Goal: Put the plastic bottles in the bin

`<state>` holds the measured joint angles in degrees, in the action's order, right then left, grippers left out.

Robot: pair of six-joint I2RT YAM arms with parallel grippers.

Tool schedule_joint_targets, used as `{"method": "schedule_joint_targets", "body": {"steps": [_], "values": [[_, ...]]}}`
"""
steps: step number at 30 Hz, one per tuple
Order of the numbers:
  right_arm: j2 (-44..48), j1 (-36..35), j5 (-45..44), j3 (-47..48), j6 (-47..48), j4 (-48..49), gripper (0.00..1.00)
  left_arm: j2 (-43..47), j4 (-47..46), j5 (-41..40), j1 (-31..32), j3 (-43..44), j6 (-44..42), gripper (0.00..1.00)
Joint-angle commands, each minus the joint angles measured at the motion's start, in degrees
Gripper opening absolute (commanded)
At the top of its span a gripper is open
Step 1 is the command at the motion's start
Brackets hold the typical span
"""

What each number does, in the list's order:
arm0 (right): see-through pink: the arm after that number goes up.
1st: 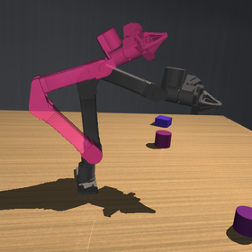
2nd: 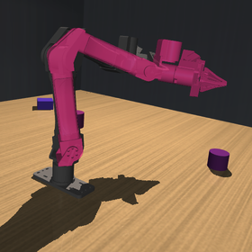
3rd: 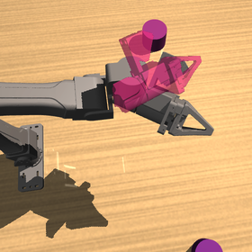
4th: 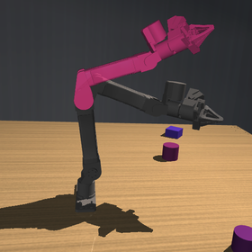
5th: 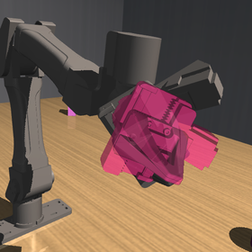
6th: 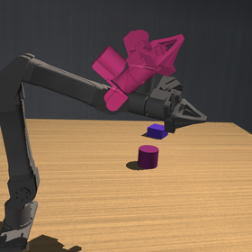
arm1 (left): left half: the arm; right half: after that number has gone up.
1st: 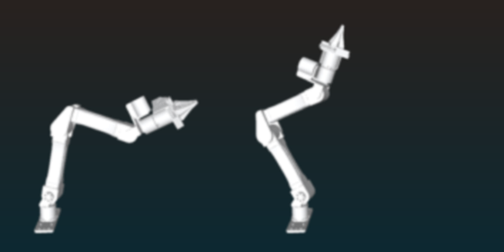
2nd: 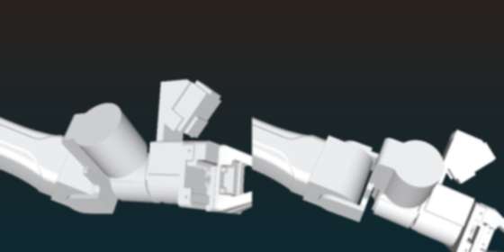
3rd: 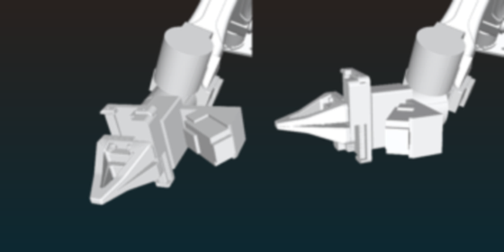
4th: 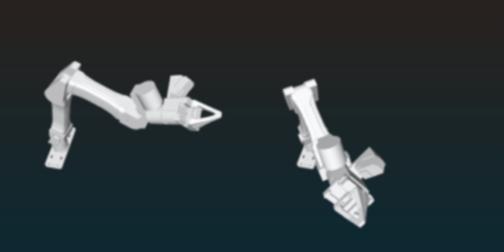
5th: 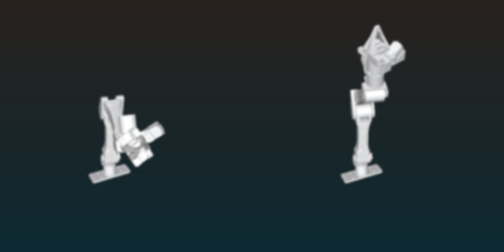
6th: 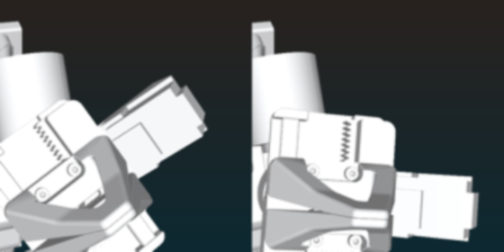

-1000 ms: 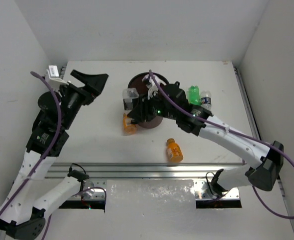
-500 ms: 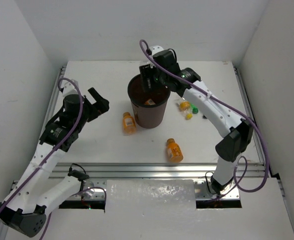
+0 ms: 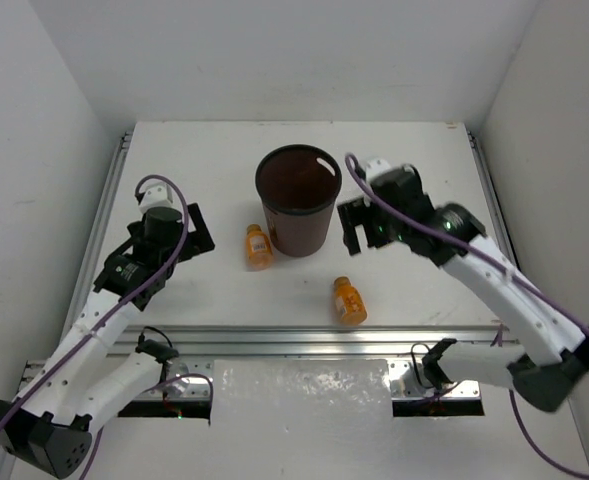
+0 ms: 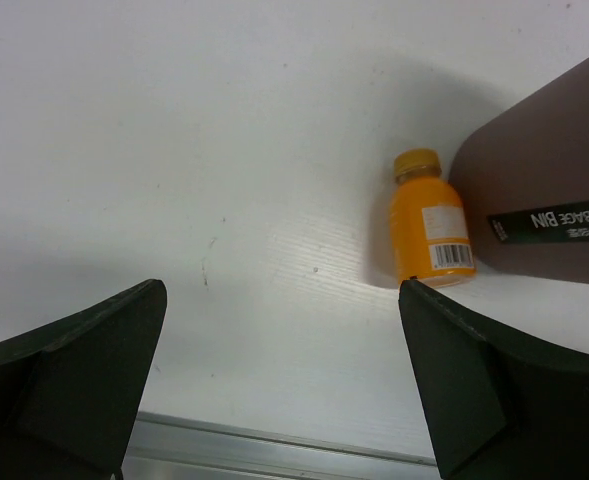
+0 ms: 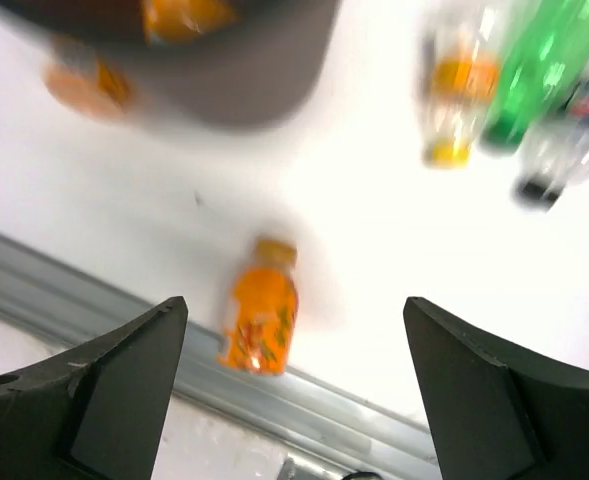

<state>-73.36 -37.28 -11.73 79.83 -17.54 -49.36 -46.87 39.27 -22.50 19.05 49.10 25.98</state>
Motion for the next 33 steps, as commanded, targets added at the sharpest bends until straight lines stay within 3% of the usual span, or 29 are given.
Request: {"method": "schedule_joint_targets", "body": {"steps": [1,4,8,15,26,30,31,33], "values": [[8.11,-0.78,2.84,-17.53,-4.07,-0.58,0.88,1.69,-3.41,-1.58,-0.32,0.30,-1.72,1.00],[10.87,-1.22,4.78,-26.37,-7.76,3.39,0.88,2.22,-3.84,-0.27,-0.42,-0.67,-1.72,1.00],[7.81,-2.45,6.00,-35.79,-11.45,11.56,0.88,2.66,-3.85,0.00,-0.42,-0.76,-1.63,1.00],[-1.07,-3.06,9.96,-37.99,-13.22,21.40,0.86,2.14,-4.11,0.70,-0.42,-1.03,-1.89,1.00],[-4.15,-3.15,8.39,-41.60,-12.44,31.17,0.80,2.31,-4.55,1.67,-0.42,-1.20,-2.25,1.00],[-6.62,-3.68,9.44,-40.81,-10.50,30.73,0.60,2.66,-4.81,2.11,-0.42,-1.38,-2.33,1.00],[-5.57,-4.12,9.62,-40.98,-10.50,30.47,0.50,2.66,-4.81,1.94,-0.42,-1.29,-2.33,1.00],[-3.20,-6.48,8.13,-41.42,-11.02,28.29,0.43,2.84,-4.72,1.76,-0.42,-1.38,-2.33,1.00]]}}
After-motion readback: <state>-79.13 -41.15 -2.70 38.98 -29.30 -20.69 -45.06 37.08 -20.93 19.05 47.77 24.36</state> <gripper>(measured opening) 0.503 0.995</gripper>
